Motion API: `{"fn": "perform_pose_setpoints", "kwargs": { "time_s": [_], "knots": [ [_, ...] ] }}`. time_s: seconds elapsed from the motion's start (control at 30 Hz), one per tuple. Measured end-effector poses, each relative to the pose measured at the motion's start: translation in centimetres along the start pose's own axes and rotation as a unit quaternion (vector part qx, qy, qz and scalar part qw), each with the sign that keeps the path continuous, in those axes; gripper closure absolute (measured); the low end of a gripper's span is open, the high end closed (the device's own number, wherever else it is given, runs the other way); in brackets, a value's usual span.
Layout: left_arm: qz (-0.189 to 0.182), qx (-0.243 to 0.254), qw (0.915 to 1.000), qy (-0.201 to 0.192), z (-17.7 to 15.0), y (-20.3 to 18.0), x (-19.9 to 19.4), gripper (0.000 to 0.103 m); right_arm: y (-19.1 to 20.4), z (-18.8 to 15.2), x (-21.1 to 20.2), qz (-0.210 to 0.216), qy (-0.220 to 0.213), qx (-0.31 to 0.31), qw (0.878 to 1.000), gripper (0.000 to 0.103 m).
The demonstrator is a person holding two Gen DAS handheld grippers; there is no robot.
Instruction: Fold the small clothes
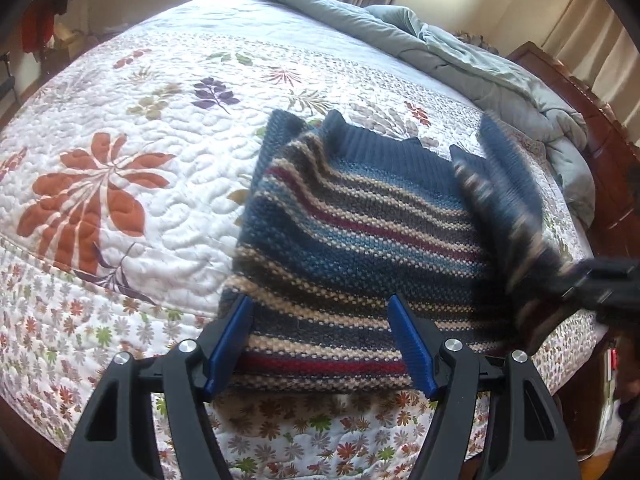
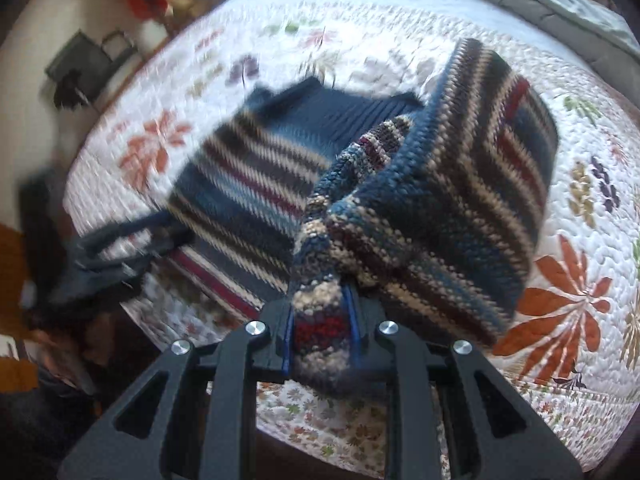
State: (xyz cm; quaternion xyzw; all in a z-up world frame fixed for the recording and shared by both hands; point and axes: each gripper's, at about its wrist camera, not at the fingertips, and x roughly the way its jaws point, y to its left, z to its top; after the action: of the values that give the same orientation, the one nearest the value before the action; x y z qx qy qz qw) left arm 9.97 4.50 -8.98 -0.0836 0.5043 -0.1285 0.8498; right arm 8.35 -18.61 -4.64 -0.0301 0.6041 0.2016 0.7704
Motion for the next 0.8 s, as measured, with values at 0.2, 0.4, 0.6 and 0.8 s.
{"fn": "perform_pose_setpoints", "kwargs": {
  "time_s": [0.2,0.4,0.6,0.8],
  "knots": [
    [0.003,0.006,0.9999,-0.008,1.4,-1.0,-0.2,0.032,0.6,-1.2,3.4,0.052,0.04,0.0,0.998,0.052],
    [-0.049,0.017,0.9986,-0.005,4.4,-3.9,0.0,0.032,-1.9,-3.0,-2.1,0.151,-0.019,0.044,0.987,0.054],
    [-0.142,0.059,0.9867,0.054,8.5,-11.0,4.0,0.032,-7.1,-5.8,-6.5,0.129,-0.069,0.083,0.986,0.054],
    [-0.115,0.074,0.985,0.106,10.6,-15.3,9.1,0.032,-10.3,-7.9,-5.9,0.129,-0.073,0.111,0.983,0.054]
  ]
}}
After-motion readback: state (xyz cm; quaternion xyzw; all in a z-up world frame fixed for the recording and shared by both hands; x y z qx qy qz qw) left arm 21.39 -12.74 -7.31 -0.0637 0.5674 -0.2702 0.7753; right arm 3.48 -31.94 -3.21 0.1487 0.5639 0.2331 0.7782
